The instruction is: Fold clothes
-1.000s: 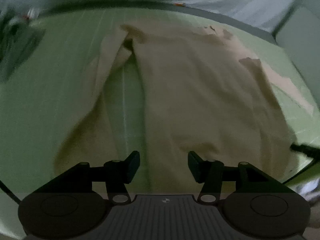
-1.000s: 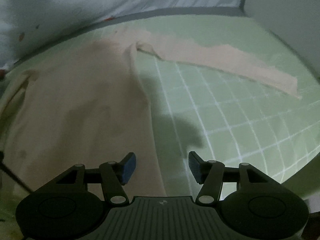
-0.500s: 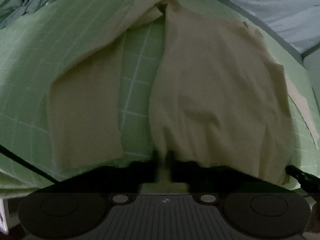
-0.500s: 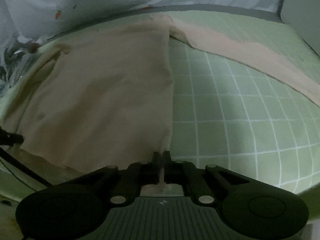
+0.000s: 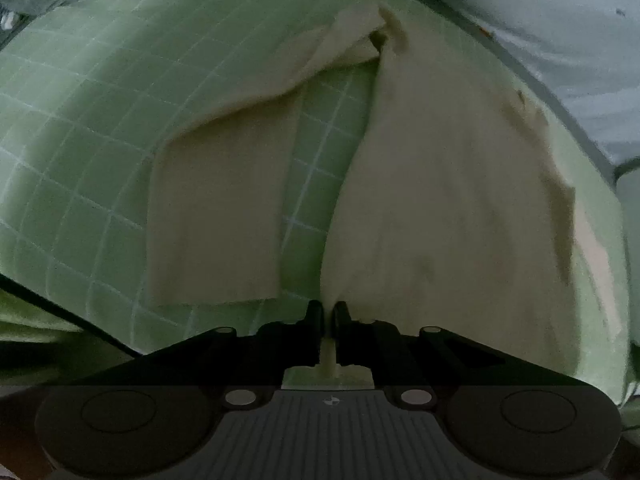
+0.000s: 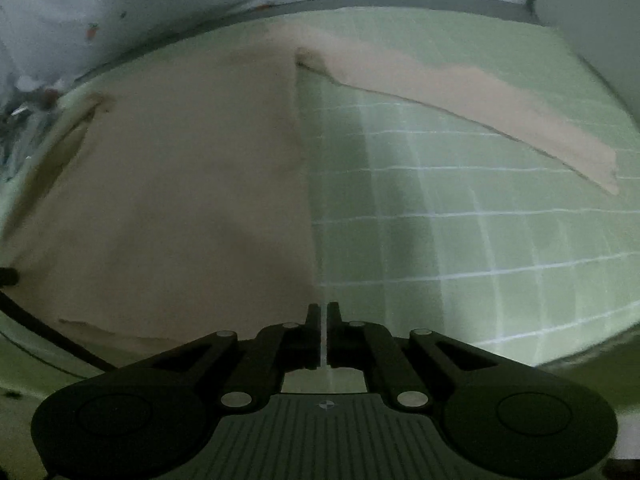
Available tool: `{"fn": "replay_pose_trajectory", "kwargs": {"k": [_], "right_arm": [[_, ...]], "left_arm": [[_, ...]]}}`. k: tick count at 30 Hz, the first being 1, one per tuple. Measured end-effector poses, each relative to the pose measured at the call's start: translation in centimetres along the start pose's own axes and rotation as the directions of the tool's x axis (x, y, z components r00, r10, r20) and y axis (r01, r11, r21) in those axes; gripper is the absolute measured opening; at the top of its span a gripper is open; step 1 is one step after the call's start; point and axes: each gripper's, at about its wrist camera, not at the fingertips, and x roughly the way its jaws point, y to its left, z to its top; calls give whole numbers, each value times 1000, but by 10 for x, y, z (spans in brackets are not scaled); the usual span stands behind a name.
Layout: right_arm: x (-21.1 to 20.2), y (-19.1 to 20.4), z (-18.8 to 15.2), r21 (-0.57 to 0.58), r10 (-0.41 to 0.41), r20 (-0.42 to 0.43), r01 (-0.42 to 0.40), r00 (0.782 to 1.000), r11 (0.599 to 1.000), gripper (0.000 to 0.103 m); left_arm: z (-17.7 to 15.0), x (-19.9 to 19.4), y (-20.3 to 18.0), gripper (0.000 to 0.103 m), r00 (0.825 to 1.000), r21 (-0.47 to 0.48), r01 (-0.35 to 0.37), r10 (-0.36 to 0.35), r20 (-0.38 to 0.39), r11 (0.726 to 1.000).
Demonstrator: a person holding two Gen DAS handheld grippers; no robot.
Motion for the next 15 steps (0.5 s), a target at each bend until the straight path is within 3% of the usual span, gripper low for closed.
{"fn": "replay_pose_trajectory", "kwargs": {"k": [1,3,6,11,15], "right_arm": [[-6,-4,3,50,13,30,-15,999,999,35],[-9,-10,11,122,14,77,-24,997,992,41],[-7,-13,32,161,-20,120,0,993,987,42],[7,4,80,105,-112,192,93,975,990,45],[27,22,115,37,-134,233,129,963,991,45]], "left_arm": [[3,-2,-2,11,1000,13,-8,8,12,1000],[19,-8,-9,17,997,82,-47,42,61,996],[44,-16,-16,25,993,138,-45,29,113,989],[92,-20,-21,36,985,185,-5,-27,170,983],[145,6,-41,37,979,242,3,-52,196,970]]}}
